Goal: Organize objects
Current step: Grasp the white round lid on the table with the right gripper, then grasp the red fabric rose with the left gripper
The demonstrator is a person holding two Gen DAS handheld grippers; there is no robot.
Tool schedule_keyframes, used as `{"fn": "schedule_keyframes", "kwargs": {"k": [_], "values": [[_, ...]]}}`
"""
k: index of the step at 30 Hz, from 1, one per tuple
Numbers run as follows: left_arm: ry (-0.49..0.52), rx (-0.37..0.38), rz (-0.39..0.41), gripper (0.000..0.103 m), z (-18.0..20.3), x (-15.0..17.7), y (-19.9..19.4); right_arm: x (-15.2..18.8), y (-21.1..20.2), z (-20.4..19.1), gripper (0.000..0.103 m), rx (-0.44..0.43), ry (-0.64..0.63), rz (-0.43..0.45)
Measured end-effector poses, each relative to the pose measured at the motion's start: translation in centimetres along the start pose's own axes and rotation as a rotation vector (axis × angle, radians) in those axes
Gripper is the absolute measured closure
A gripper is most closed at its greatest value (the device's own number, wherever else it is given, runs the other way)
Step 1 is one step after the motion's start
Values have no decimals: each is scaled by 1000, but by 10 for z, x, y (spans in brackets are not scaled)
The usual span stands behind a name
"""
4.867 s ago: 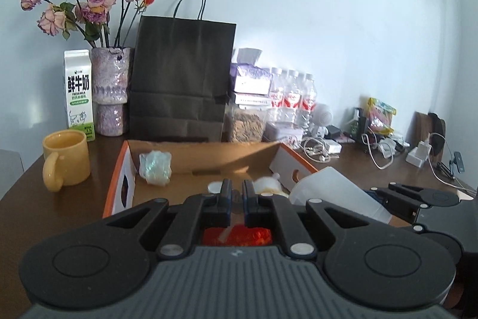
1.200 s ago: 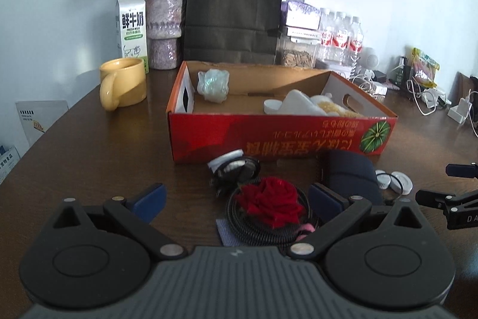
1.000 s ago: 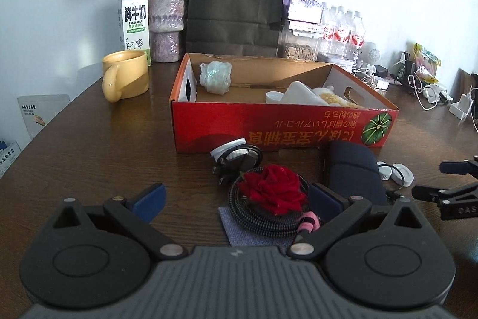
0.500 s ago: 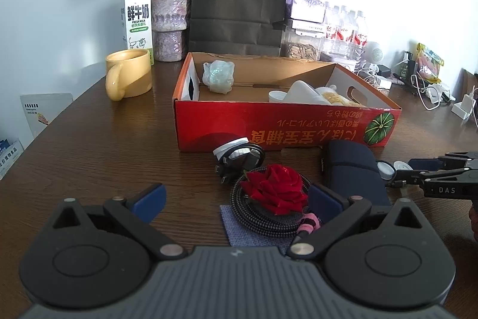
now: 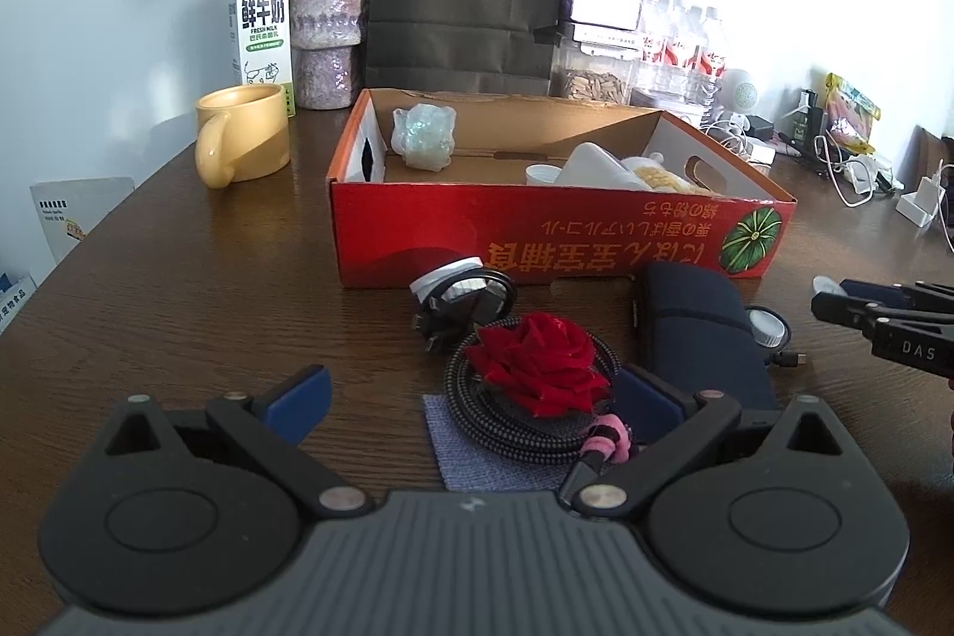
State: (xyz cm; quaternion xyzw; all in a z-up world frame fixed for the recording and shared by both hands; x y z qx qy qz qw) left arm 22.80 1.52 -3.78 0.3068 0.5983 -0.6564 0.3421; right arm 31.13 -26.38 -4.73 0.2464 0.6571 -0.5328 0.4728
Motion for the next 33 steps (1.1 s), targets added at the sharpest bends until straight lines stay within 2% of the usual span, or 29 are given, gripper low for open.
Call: {"fn": "schedule_keyframes", "kwargs": {"k": [7,9,11,13,15,19,22,33], "values": [[30,14,3,0,10,-2,8,0,-10,-9,65,11,5,38],[51,12,21,5,15,-3,11,0,-12,-12,65,5,4,44],[68,16,25,24,20,-3,15,0,-14,-15,65,6,0,48],[74,28,15,32,24,-3,20,0,-14,-16,65,6,-2,49],[77,26,13,33,26,-2,24,0,-14,-16,65,6,-1,49],[87,25,22,58,29,-1,30,0,-14,-17,65,6,-3,49],[93,32,38,69,30,-1,29,0,-14,-17,65,8,-4,50],[67,62,87,73,26,-6,12,1,-14,-16,65,23,0,52]]}}
Point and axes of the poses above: each gripper's, at about its wrist camera, not at the fingertips, and y roughly the way its jaws point, z to its right, x to its underside, the point moved 6 cm from there along y, roughly the way its jaws point, and after that the axes turned 3 degrees about x, right-handed, at the moved point
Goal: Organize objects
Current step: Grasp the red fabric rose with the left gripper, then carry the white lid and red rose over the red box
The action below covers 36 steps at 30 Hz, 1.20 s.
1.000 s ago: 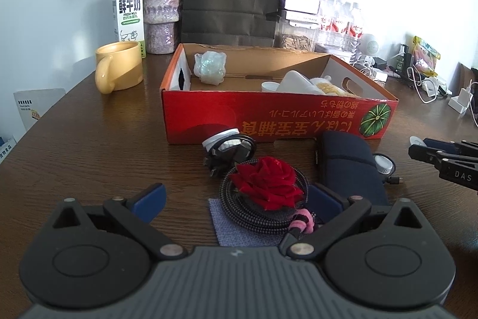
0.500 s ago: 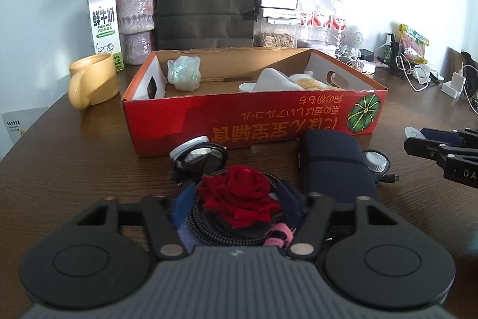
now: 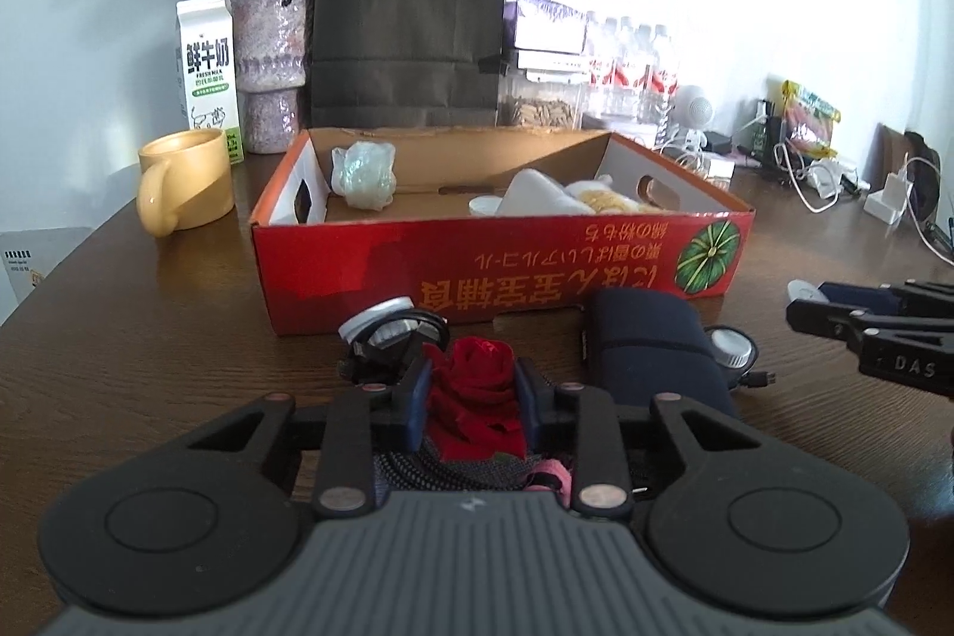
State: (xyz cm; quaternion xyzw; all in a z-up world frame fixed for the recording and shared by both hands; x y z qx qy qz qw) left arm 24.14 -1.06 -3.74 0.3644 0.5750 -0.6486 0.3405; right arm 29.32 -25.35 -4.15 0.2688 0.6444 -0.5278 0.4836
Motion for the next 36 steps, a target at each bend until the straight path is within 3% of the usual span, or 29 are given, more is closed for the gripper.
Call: {"fn": "schedule_keyframes", "kwargs": {"k": [10,19,36], "values": [[-12,16,45,73,-4,-11,-12,-5,3,-17,65,-22,-19,-3],[-10,31,107,73,-5,-39,-12,-44,14,-54,65,-88,-55,57],[-47,48,166,73,-11,-96,29,-97,69,-80,65,-105,-58,86]]}}
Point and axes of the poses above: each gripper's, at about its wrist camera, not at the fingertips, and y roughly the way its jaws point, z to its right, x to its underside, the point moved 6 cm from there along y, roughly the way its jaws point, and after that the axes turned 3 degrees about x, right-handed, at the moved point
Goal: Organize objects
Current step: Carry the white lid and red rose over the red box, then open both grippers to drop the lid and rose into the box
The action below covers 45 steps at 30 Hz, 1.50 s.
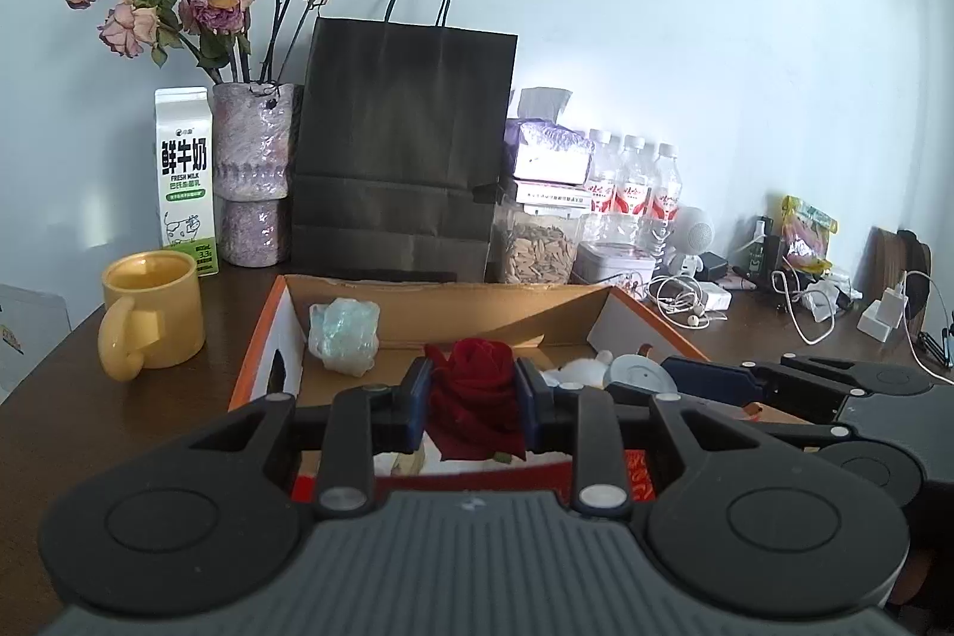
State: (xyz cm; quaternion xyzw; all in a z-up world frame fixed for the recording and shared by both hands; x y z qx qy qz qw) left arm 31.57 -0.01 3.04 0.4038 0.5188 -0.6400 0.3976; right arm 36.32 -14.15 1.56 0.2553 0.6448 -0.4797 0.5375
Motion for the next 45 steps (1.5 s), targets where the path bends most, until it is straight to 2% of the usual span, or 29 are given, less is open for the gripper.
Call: {"fn": "schedule_keyframes", "kwargs": {"k": [15,27,30,31,33,34,35,37,45], "values": [[-24,-18,9,73,-16,-27,53,-27,57,14,65,22,20,4],[-45,-38,-37,73,-33,-22,90,-17,90,31,65,28,59,-42],[-42,-37,-47,70,-34,-18,93,-13,93,34,65,23,64,-65],[-44,-40,-51,65,-34,-17,93,-12,93,35,65,26,68,-69],[-51,-52,-54,42,-36,-16,93,-10,94,36,49,36,74,-77],[-54,-69,-49,17,-38,-16,93,-10,93,38,25,47,77,-79],[-55,-96,-36,0,-40,-17,91,-9,94,39,2,65,78,-82],[-52,-133,-19,0,-43,-19,89,-8,93,40,0,80,74,-87],[-49,-122,-47,0,-41,-16,92,-7,94,38,0,81,63,-100]]}}
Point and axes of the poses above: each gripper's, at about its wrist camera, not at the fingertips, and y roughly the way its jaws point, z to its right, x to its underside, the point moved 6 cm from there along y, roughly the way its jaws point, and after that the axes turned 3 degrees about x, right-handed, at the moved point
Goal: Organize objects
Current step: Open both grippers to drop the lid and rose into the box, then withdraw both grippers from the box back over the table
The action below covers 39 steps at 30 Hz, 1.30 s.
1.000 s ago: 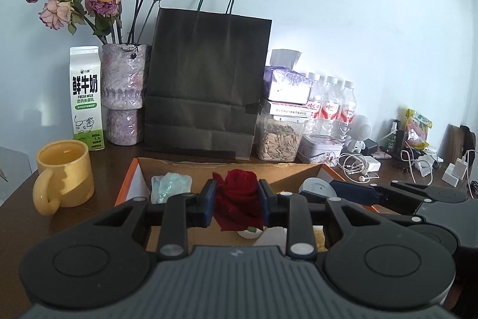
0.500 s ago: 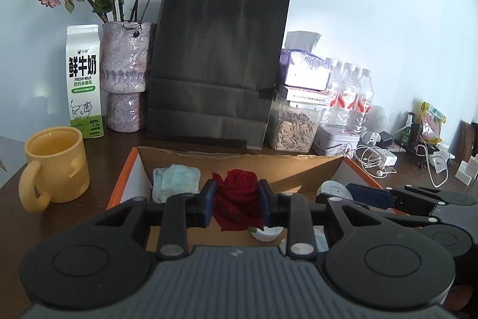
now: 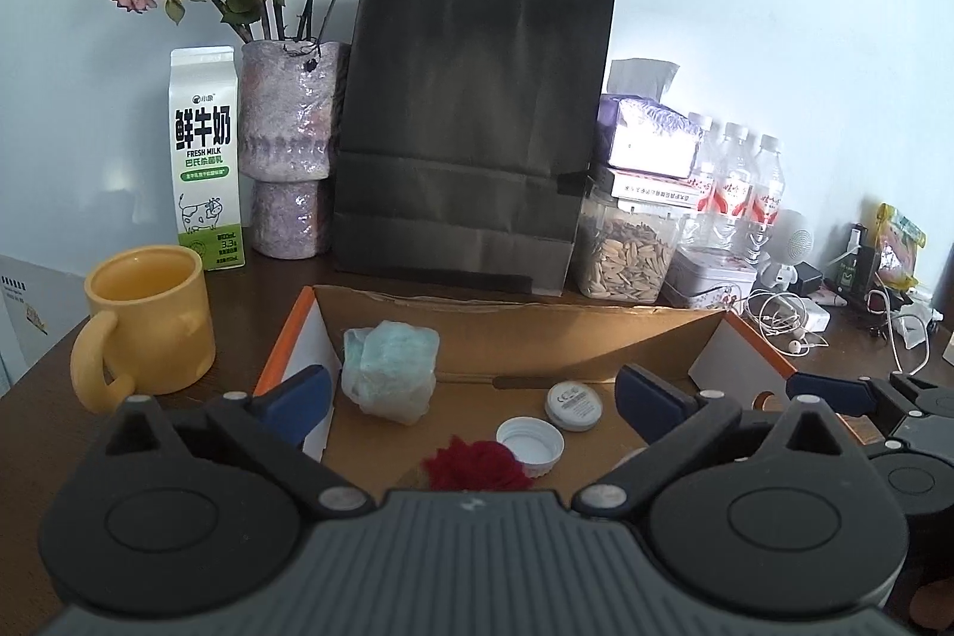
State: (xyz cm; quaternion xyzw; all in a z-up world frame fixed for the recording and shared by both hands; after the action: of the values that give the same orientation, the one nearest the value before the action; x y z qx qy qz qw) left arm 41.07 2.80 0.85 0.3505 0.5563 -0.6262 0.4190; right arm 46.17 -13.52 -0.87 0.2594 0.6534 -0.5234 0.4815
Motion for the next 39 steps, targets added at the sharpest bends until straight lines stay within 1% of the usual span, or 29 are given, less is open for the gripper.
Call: {"fn": "schedule_keyframes", "kwargs": {"k": [23,32,39], "values": [[5,-8,-18,0,1,-2,-7,-4,-10,-5,0,6,-20,8],[7,-5,-23,0,6,0,-25,-1,-32,-7,0,13,-30,12],[20,-10,-17,0,9,5,-51,6,-58,-8,0,15,-39,16]]}}
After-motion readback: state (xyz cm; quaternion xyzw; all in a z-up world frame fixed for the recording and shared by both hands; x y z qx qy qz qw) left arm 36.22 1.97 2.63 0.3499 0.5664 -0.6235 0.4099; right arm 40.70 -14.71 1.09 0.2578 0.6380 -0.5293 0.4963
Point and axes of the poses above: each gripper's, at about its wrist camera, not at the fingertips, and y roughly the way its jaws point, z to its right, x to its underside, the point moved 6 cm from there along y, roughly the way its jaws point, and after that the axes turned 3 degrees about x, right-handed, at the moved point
